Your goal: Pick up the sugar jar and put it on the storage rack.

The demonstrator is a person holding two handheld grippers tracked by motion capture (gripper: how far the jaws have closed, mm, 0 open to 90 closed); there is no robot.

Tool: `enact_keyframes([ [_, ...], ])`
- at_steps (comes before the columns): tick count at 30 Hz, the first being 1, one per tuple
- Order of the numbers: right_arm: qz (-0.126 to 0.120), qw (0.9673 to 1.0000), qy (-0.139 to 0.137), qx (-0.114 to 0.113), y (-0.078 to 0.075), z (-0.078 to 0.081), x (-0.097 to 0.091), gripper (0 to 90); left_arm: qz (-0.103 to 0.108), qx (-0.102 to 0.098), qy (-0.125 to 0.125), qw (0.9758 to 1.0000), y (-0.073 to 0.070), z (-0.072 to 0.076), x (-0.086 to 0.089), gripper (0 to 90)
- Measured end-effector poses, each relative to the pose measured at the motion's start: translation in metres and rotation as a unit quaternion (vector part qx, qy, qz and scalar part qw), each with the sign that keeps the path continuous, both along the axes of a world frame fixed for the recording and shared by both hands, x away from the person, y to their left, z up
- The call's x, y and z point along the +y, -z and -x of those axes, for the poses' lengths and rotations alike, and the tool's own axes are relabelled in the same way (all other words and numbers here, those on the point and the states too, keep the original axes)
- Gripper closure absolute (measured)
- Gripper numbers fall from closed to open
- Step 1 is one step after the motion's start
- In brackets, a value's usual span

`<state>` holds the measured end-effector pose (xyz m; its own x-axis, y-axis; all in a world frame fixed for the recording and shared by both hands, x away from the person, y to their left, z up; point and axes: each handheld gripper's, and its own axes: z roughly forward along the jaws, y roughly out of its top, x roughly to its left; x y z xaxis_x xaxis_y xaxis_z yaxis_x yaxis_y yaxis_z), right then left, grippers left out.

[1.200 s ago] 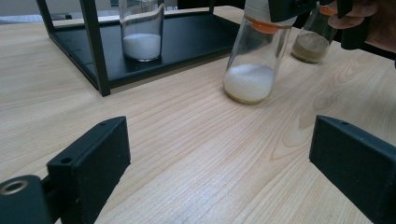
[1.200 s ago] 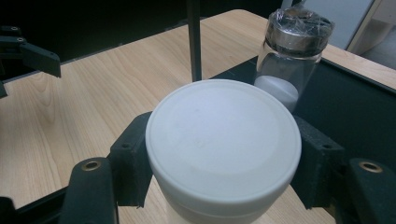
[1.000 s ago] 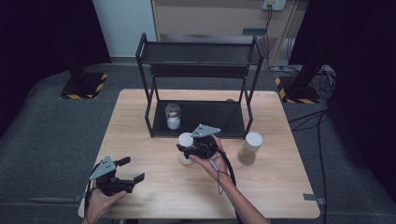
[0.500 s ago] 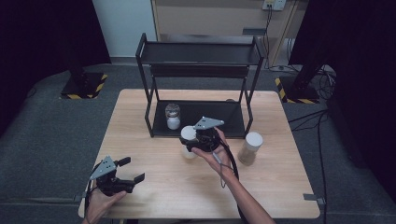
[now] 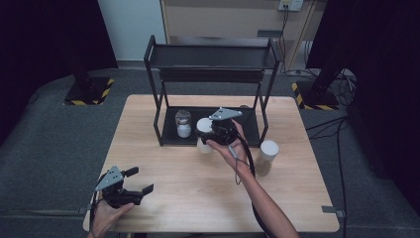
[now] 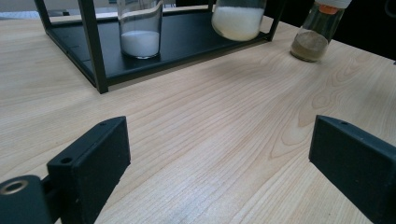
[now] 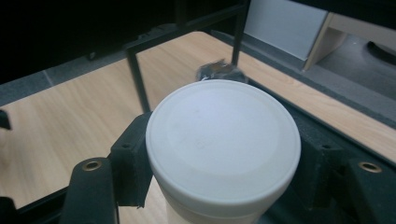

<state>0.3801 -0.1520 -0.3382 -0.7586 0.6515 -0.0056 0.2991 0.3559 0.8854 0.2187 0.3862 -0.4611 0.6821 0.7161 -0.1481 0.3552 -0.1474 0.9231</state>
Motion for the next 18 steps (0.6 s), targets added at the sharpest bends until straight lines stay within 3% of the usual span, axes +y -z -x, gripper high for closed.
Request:
enact_keyframes([
  [8,0.001,0.9995,0.032,0.003,-0.006,-0.019,0.000,33.7,0.001,-0.002,0.000,1.0000,0.000,0.000,0.000,4.3],
  [18,0.005,0.9974,0.070,0.014,0.001,-0.045,0.003,33.7,0.002,-0.001,0.000,1.0000,0.001,-0.001,0.001,4.3],
])
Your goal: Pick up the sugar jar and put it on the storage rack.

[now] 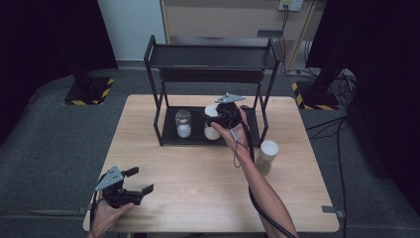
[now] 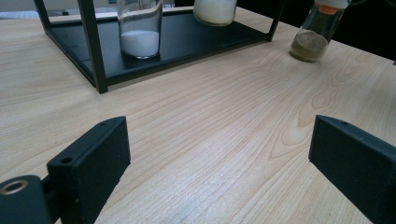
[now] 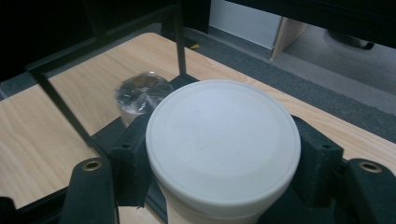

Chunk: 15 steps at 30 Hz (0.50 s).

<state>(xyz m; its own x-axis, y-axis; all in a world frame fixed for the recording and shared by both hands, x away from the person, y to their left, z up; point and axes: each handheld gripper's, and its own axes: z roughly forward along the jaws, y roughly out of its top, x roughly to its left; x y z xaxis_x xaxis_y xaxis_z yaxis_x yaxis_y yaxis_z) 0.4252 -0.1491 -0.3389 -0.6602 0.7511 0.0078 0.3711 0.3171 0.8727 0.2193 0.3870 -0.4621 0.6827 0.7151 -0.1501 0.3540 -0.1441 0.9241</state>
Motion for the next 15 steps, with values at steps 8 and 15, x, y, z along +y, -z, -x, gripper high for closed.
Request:
enact_keyframes([
  [8,-0.005,0.9998,0.016,0.006,0.012,-0.014,0.006,33.7,-0.005,-0.002,0.005,1.0000,-0.001,0.000,-0.001,4.3],
  [15,-0.001,0.9997,0.022,0.005,0.020,-0.020,0.013,33.7,-0.001,-0.002,0.002,1.0000,0.000,0.000,0.000,4.3],
])
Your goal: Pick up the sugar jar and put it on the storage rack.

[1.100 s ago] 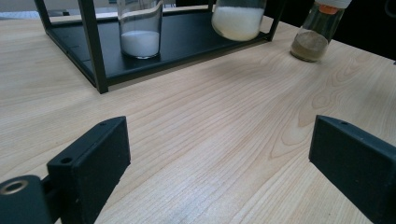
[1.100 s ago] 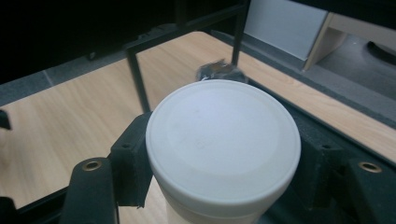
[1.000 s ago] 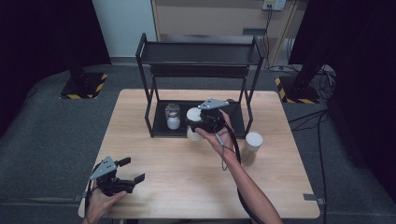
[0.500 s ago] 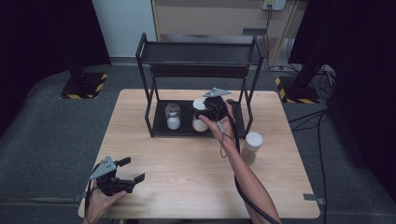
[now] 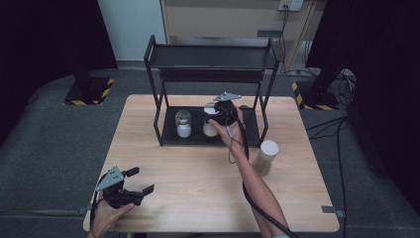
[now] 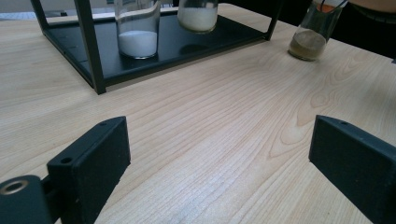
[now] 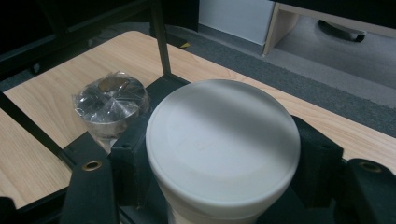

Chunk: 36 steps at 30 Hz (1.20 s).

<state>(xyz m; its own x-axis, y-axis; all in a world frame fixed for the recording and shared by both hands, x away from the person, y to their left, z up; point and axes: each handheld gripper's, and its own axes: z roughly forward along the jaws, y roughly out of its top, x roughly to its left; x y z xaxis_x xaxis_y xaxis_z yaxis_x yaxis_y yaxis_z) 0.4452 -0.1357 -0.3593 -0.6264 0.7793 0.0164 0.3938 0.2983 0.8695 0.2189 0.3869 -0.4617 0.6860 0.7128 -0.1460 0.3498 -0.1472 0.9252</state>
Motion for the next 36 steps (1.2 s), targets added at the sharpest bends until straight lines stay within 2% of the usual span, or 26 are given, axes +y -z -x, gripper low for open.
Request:
enact_keyframes([
  [14,0.010,0.9999,0.007,0.002,0.009,-0.008,0.011,33.7,0.001,-0.001,0.002,1.0000,0.000,0.000,0.000,4.3],
  [23,0.014,0.9999,0.007,0.005,0.012,-0.009,0.011,33.7,0.000,0.000,0.003,1.0000,0.000,-0.001,0.000,4.3],
  [36,0.002,0.9999,0.012,0.005,0.019,-0.008,0.008,33.5,-0.001,-0.001,0.004,1.0000,0.000,-0.001,0.000,4.3],
])
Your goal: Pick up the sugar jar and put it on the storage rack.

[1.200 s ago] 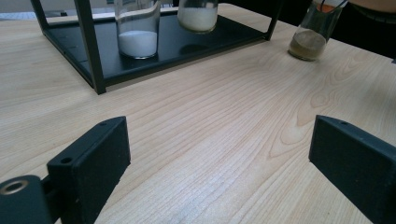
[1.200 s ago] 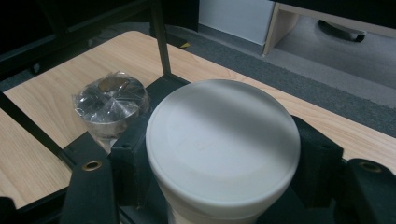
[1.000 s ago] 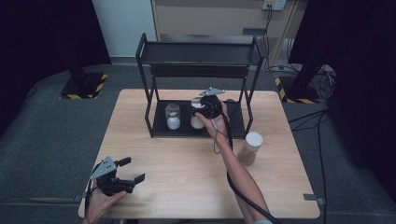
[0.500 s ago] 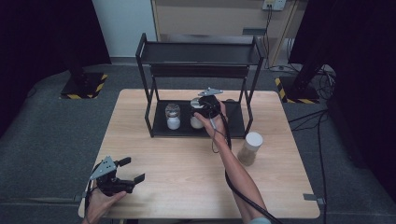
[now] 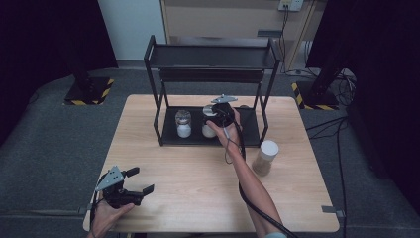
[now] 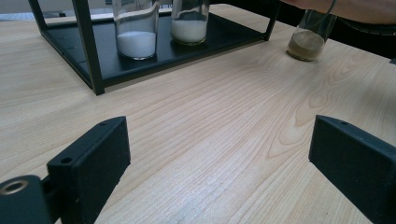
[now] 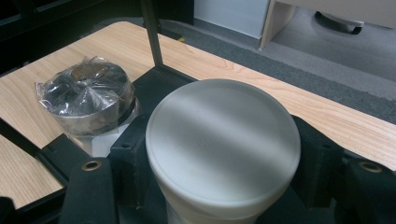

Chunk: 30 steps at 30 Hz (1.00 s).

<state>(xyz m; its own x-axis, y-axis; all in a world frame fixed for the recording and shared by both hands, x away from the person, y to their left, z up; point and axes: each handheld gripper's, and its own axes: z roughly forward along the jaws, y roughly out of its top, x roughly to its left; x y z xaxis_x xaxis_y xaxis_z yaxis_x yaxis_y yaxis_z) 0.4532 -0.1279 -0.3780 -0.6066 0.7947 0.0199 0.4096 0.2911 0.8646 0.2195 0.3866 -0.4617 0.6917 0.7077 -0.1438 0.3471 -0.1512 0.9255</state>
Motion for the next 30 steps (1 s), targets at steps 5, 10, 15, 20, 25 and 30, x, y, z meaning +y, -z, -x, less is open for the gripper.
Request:
enact_keyframes([
  [5,0.000,1.0000,-0.002,-0.002,0.001,0.002,0.000,33.1,-0.001,0.000,0.000,1.0000,0.000,0.000,0.000,4.3],
  [10,-0.015,0.9998,0.000,-0.011,0.002,0.006,-0.003,22.1,-0.001,-0.001,0.000,1.0000,0.000,0.000,0.000,4.3],
  [15,-0.022,0.9995,-0.002,-0.025,-0.009,0.011,-0.006,11.3,-0.001,-0.001,0.001,1.0000,0.000,0.000,-0.001,4.3],
  [20,-0.022,0.9989,-0.011,-0.039,-0.025,0.020,-0.011,6.7,-0.002,-0.001,0.001,1.0000,0.000,0.000,-0.001,4.2],
  [25,-0.015,0.9982,-0.026,-0.051,-0.040,0.033,-0.018,5.4,-0.003,-0.001,0.001,1.0000,-0.001,0.000,-0.001,4.2],
  [30,-0.008,0.9978,-0.035,-0.057,-0.051,0.047,-0.026,5.1,0.000,0.000,0.000,1.0000,0.000,0.000,-0.001,4.2],
])
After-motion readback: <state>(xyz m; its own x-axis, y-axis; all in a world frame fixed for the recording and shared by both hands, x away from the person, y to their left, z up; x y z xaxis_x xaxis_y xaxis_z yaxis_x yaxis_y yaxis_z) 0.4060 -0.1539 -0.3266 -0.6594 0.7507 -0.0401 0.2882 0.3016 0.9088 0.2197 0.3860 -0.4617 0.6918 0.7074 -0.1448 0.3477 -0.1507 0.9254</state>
